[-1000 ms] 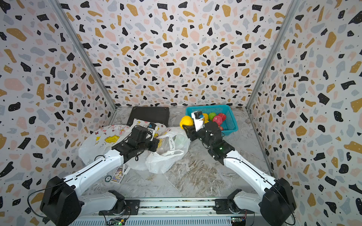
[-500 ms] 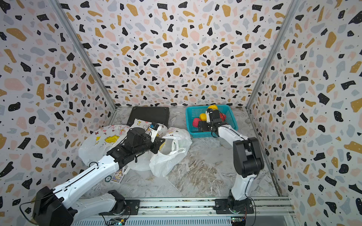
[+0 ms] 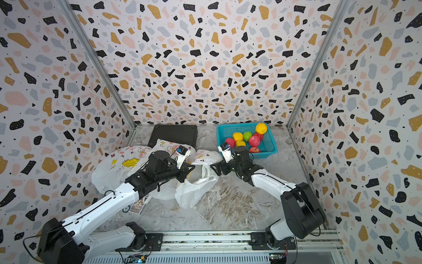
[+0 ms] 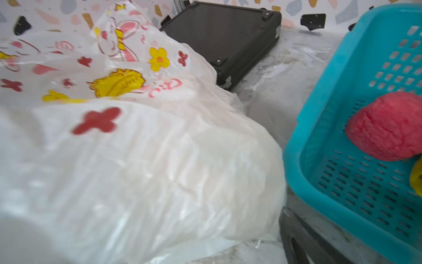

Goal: Untie the knot of a plastic bag & take out the apple
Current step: Adjust the plastic bag at the center of the board.

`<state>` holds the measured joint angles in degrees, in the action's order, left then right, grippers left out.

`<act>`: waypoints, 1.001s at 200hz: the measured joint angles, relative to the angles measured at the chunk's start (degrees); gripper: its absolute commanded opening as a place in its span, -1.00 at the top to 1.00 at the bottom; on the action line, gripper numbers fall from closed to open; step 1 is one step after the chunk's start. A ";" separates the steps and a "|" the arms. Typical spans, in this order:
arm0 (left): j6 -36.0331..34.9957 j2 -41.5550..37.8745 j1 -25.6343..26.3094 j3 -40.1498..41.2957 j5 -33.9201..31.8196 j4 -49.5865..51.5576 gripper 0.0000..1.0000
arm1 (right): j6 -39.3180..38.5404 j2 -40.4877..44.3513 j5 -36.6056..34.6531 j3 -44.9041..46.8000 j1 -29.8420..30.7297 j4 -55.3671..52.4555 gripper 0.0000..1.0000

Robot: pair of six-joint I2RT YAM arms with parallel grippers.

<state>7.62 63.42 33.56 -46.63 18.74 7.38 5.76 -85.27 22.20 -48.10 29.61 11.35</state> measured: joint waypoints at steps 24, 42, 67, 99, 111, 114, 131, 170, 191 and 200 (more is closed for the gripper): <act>-0.33 -0.50 0.00 0.00 0.35 -0.02 1.00 | -0.96 -1.73 -0.20 -2.32 -0.11 0.24 0.51; -0.90 -0.07 0.00 -0.02 0.00 0.04 1.00 | -1.33 -2.21 0.59 -5.55 0.13 -0.55 1.00; -2.32 0.46 0.00 -1.29 -2.08 1.95 1.00 | -2.97 0.28 0.98 -9.62 1.84 -2.47 1.00; -2.27 -2.51 0.00 -1.03 -4.92 0.74 1.00 | -4.79 13.77 2.84 -6.67 5.55 -4.98 1.00; -1.51 -4.11 0.00 1.22 -6.12 -1.90 1.00 | -4.96 19.76 3.45 -3.10 6.23 -4.63 1.00; -1.16 -4.42 0.00 2.14 -6.51 -2.78 1.00 | -4.87 21.42 3.13 -1.64 6.27 -4.28 1.00; 0.28 -4.11 0.00 6.38 -7.98 -5.84 1.00 | -3.19 27.30 -0.79 7.89 6.21 -3.19 0.93; 2.38 1.90 0.33 8.79 -8.81 -6.23 1.00 | 4.48 29.53 -18.51 16.94 5.60 -18.32 0.00; 3.08 1.90 0.37 8.70 -8.79 -6.75 1.00 | 6.05 35.52 -21.81 14.62 5.68 -25.99 -0.04; 3.37 1.90 0.39 8.48 -8.79 -6.97 1.00 | 6.03 39.26 -21.03 13.03 6.23 -27.30 -0.04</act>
<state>10.98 65.32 33.95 -38.15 9.96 0.40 11.79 -46.02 1.17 -35.07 35.83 -15.94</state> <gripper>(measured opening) 0.047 0.519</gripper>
